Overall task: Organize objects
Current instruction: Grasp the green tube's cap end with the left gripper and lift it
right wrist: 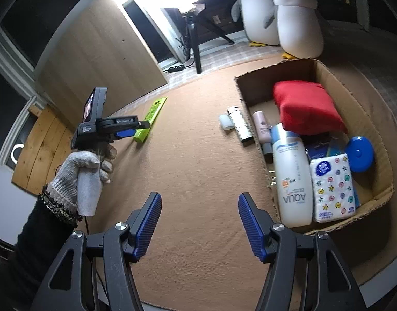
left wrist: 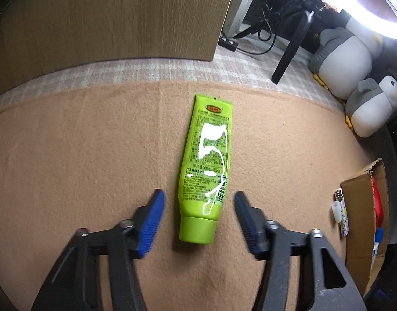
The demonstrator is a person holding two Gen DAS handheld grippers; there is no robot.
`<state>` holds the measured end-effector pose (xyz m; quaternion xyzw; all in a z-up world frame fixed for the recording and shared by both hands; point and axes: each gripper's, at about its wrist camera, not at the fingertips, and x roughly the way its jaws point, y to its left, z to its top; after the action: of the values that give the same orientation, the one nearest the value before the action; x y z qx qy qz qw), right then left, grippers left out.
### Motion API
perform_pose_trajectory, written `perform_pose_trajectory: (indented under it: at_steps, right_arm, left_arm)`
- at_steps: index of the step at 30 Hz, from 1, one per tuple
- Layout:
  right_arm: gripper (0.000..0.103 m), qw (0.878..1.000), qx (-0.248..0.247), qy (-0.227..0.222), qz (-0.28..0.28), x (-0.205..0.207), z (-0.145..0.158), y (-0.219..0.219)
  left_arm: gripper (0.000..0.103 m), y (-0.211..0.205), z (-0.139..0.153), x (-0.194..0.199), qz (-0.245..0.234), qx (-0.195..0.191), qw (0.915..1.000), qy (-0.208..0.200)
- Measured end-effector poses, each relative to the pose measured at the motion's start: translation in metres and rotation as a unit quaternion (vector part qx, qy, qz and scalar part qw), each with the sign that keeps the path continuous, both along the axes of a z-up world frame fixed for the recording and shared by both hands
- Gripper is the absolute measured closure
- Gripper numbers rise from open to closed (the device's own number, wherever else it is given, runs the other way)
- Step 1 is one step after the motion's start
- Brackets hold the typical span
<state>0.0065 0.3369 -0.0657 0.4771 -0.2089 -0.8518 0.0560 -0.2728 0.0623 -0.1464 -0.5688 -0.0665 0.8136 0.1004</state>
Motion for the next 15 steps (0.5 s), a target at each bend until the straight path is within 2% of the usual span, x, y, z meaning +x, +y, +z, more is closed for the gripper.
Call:
perform_pose_trajectory:
  at_steps: [1, 2, 9, 15]
  right_arm:
    - [0.045, 1.0, 0.0, 0.0, -0.002, 0.0, 0.0, 0.001]
    - [0.045, 1.0, 0.0, 0.0, -0.002, 0.0, 0.0, 0.001]
    - [0.045, 1.0, 0.002, 0.004, 0.009, -0.009, 0.001, -0.007]
    - [0.045, 1.0, -0.009, 0.003, 0.03, -0.025, -0.005, -0.021]
  left_arm:
    - [0.06, 0.001, -0.002, 0.0, -0.003, -0.001, 1.0, -0.003]
    - [0.062, 0.002, -0.004, 0.001, -0.005, -0.001, 1.0, -0.005]
    - [0.062, 0.004, -0.004, 0.018, -0.007, 0.005, 1.0, 0.0]
    - [0.062, 0.005, -0.006, 0.067, -0.002, 0.028, 0.9996, -0.001]
